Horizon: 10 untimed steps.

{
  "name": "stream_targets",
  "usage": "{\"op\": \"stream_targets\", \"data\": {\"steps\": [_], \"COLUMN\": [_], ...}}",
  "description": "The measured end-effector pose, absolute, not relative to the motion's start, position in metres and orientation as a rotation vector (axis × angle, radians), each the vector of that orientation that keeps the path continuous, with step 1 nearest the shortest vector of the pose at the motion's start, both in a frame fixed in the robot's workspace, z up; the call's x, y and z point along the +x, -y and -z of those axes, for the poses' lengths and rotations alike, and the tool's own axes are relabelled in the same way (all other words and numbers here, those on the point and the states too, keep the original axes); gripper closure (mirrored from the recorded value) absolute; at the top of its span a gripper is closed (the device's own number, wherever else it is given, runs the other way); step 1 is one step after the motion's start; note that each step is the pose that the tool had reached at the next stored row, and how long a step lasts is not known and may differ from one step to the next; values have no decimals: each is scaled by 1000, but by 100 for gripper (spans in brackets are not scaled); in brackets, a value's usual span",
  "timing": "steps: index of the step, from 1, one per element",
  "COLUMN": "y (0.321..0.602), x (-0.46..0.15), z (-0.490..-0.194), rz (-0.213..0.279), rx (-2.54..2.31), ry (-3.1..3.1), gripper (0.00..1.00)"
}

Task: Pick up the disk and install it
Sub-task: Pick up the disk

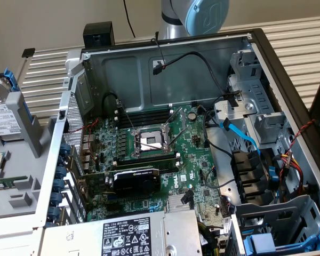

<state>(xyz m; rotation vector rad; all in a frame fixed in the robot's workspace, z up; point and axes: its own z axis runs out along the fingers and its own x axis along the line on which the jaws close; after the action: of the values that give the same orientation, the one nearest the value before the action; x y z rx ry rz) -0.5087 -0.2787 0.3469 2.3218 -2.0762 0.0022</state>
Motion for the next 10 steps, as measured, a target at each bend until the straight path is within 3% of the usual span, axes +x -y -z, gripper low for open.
{"op": "stream_targets", "data": {"steps": [10], "y": [279], "x": [-505], "z": [-330], "rz": [15], "rx": [2329], "ry": [2083], "gripper": [42]}}
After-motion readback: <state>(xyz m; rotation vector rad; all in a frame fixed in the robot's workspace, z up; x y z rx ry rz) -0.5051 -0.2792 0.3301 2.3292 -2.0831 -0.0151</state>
